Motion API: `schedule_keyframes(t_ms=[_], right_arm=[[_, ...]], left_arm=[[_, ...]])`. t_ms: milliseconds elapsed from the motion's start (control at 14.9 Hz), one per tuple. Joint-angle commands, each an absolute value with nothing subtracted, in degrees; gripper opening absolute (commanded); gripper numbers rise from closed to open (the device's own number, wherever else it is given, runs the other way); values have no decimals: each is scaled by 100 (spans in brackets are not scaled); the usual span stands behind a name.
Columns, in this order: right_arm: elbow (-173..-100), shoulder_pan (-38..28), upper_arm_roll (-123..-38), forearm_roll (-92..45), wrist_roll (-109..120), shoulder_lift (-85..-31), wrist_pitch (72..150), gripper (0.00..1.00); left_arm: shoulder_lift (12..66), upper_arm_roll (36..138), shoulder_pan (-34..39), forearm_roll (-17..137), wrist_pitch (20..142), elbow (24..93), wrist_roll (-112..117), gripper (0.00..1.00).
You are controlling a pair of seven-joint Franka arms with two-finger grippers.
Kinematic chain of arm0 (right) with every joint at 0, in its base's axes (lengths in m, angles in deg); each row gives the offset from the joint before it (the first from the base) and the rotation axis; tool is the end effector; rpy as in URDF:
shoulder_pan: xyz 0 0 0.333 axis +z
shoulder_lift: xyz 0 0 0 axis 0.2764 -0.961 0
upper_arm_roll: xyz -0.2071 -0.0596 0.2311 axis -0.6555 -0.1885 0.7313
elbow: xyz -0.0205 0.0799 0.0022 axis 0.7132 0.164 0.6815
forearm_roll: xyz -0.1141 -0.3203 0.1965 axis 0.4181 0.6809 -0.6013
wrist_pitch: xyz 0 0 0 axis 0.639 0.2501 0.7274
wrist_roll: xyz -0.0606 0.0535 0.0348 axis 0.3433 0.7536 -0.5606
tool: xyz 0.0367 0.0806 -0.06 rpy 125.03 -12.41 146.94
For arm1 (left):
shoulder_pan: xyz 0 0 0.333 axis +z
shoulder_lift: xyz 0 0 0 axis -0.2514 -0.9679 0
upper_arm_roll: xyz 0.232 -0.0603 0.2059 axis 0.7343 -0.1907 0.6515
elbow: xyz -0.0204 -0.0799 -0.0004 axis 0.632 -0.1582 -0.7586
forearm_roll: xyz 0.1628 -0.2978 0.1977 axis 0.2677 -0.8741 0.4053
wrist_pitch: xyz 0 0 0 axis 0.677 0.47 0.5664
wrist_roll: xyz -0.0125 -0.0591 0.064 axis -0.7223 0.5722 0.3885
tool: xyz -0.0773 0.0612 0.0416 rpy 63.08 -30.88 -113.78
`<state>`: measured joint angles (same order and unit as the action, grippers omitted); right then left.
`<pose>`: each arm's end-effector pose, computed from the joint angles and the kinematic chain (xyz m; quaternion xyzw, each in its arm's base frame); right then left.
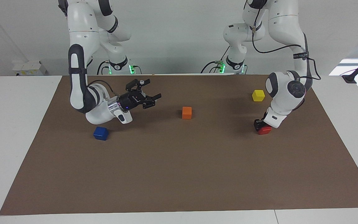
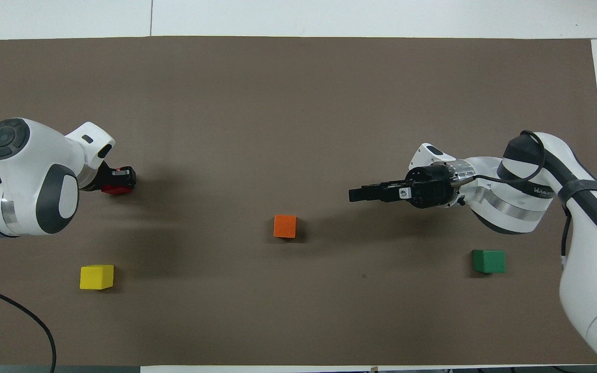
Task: Transfer red block to right arm and stack on blue block
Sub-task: 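Lift the red cube with the left gripper while the right gripper reaches forward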
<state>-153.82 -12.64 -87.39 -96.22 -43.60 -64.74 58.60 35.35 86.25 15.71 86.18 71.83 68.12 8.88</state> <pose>0.5267 0.1651 0.3306 -0.5112 -0.0812 0.0070 0.8556 0.5728 -0.0218 0.3040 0.9977 0.0591 -0.0335 0.0003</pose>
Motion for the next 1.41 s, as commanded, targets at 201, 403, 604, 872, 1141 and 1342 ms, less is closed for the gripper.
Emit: schedule_keyframes(t_ms=[201, 403, 604, 872, 1141, 1342], right_arm=[[-15409, -823, -8659, -10502, -3345, -6436, 5712, 100], [-15401, -594, -8659, -10802, -3124, -6436, 5800, 100], [-15401, -402, -8659, -10995, -3141, -6471, 5879, 100], [-15339, -278, -8659, -11223, -3176, -6664, 5722, 100], [-15339, -172, -8659, -11338, -3185, -6691, 5765, 100], [-15339, -75, -8668, -11479, -3185, -6691, 5844, 100]], left_arm=[[3774, 8668, 1553, 7781, 4715, 5435, -669, 0], [4291, 8615, 1491, 7019, 3815, 5125, -1664, 0], [4618, 8589, 1176, 6376, 3427, 5072, -3312, 0], [4697, 7809, 1017, 5822, 3505, 4520, -6294, 0], [4715, 7456, 1017, 4812, 3654, 4351, -7904, 0], [4793, 7096, 1008, 4451, 4416, 4448, -9247, 0]])
